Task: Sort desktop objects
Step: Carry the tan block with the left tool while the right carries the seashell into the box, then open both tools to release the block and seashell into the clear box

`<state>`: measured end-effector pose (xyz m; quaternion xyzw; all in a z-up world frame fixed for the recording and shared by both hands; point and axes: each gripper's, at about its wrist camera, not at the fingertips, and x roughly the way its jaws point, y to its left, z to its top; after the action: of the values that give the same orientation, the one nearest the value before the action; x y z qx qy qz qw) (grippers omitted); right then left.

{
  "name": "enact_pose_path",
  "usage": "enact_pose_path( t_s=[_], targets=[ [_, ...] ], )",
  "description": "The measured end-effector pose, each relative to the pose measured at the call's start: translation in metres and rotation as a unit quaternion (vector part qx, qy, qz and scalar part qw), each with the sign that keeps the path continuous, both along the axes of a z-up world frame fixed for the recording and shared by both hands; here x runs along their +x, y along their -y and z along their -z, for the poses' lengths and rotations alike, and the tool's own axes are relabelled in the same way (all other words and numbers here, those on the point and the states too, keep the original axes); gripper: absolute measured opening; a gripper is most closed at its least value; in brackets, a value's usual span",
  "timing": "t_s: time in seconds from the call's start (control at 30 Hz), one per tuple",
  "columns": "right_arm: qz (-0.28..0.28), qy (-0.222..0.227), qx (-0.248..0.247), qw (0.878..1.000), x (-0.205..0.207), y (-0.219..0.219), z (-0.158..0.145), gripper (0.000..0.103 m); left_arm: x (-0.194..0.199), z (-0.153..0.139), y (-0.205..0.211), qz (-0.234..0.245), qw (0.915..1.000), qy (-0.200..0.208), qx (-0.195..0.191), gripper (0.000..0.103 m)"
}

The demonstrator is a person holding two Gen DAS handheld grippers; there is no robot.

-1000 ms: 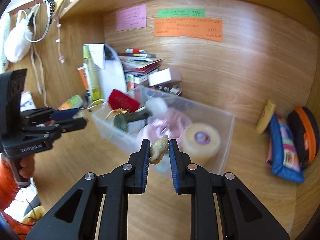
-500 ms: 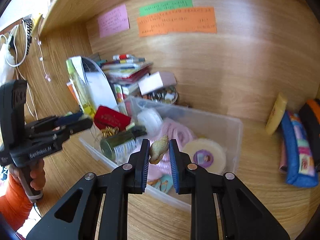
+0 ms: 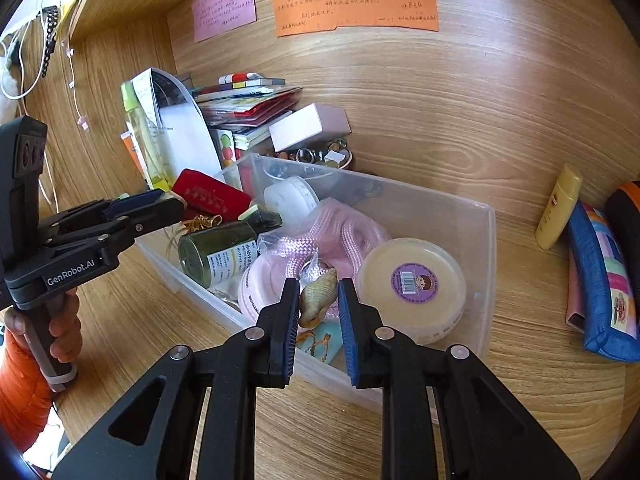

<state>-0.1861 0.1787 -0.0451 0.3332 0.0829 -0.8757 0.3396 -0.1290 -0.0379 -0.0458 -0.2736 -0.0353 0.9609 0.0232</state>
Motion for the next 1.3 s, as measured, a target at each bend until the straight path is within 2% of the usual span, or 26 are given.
enact_pose_path(
  t_s=[0.23, 0.47, 0.73, 0.83, 0.9, 0.93, 0.97, 1.03, 1.1, 1.13, 1.23, 1.3],
  targets=[
    [0.009, -0.023, 0.018, 1.000, 0.003, 0.003, 0.002, 0.018, 0.002, 0.001, -0.005, 0.006, 0.9999, -0.006, -0.012, 0.039],
    [0.012, -0.024, 0.016, 1.000, 0.003, 0.002, 0.001, 0.018, -0.002, 0.007, -0.012, 0.017, 0.9996, 0.010, -0.021, 0.039],
    [0.012, -0.031, 0.012, 0.999, 0.006, 0.001, -0.001, 0.022, 0.002, 0.004, -0.007, 0.026, 0.9996, 0.009, 0.005, 0.042],
    [0.015, -0.041, 0.003, 0.999, 0.009, -0.002, -0.005, 0.034, 0.007, 0.001, -0.007, 0.032, 0.9994, -0.001, 0.014, 0.052],
    [0.020, -0.054, -0.003, 0.998, 0.012, -0.003, -0.009, 0.041, 0.012, -0.001, -0.009, 0.027, 0.9995, -0.016, 0.005, 0.064],
    [0.021, -0.060, -0.005, 0.998, 0.014, -0.004, -0.010, 0.042, 0.015, -0.003, -0.010, 0.021, 0.9995, -0.024, -0.002, 0.073],
    [0.022, -0.064, -0.008, 0.998, 0.015, -0.005, -0.012, 0.044, 0.016, -0.004, -0.010, 0.018, 0.9994, -0.031, -0.004, 0.077],
    [0.026, -0.069, -0.012, 0.997, 0.016, -0.006, -0.014, 0.050, 0.017, -0.006, -0.009, 0.018, 0.9993, -0.034, 0.001, 0.081],
    [0.033, -0.073, -0.013, 0.997, 0.016, -0.007, -0.014, 0.062, 0.017, -0.007, -0.007, 0.011, 0.9993, -0.034, 0.005, 0.089],
    [0.038, -0.075, -0.012, 0.996, 0.015, -0.008, -0.014, 0.064, 0.017, -0.007, -0.006, 0.006, 0.9994, -0.035, 0.006, 0.092],
    [0.055, -0.083, -0.004, 0.995, 0.014, -0.009, -0.013, 0.073, 0.018, -0.007, -0.002, -0.006, 0.9992, -0.037, 0.009, 0.095],
    [0.062, -0.090, -0.006, 0.994, 0.014, -0.010, -0.013, 0.084, 0.017, -0.006, -0.001, -0.016, 0.9991, -0.039, 0.004, 0.098]
  ],
)
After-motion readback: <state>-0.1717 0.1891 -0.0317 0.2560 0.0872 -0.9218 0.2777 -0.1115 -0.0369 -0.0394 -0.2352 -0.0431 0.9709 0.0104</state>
